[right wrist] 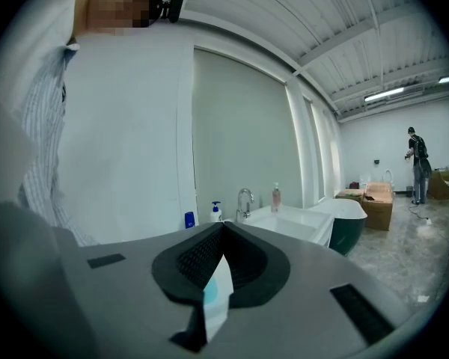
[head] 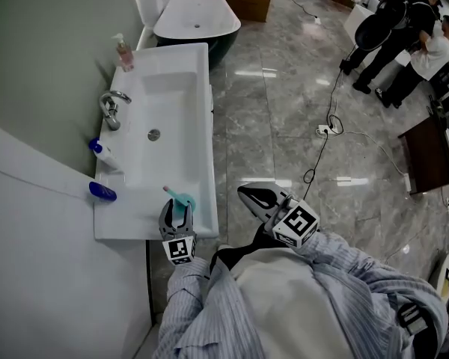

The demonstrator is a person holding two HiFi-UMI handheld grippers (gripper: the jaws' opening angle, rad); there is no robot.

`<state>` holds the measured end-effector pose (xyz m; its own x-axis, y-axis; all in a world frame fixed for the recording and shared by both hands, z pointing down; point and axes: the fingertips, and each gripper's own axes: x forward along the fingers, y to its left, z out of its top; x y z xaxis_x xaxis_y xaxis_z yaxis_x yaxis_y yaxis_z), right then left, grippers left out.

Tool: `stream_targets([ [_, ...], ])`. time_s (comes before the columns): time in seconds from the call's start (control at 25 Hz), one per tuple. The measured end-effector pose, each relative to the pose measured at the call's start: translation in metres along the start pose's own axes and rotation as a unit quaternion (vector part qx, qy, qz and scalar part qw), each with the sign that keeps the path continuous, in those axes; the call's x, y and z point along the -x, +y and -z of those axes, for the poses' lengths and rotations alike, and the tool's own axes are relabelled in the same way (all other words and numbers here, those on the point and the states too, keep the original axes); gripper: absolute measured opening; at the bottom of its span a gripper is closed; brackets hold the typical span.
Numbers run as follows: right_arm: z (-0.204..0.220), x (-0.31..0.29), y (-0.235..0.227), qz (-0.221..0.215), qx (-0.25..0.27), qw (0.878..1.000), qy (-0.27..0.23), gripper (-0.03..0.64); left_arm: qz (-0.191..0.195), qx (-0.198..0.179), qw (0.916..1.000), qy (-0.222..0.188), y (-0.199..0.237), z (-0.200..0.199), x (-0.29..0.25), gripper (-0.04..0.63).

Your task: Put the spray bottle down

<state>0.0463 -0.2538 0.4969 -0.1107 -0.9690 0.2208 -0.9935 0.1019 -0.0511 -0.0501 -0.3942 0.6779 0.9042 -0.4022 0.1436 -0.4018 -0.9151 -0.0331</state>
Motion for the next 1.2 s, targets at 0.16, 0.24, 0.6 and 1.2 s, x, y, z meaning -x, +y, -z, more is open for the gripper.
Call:
stream_targets([
  [0.16,-0.004,0.001,0.000,-0.009,0.001,1.000,-0.006,0.015,-0.011,-0.005,0.9999,0.004,0.002,-0.004,0.007,0.199],
  [0.24,-0.005,0.001,0.000,-0.015,-0.002,1.000,-0.011,0.015,-0.015,-0.009,0.9998,0.006,0.000,-0.006,0.011,0.195],
  [0.6,-0.005,-0.010,0.012,-0.067,-0.014,0.997,-0.027,0.015,-0.068,-0.027,0.9973,0.008,-0.002,-0.025,0.061,0.098],
  [1.2,-0.018,-0.007,0.042,-0.192,-0.035,0.980,-0.040,0.015,-0.127,-0.015,0.9917,-0.007,-0.042,-0.144,0.116,0.000],
])
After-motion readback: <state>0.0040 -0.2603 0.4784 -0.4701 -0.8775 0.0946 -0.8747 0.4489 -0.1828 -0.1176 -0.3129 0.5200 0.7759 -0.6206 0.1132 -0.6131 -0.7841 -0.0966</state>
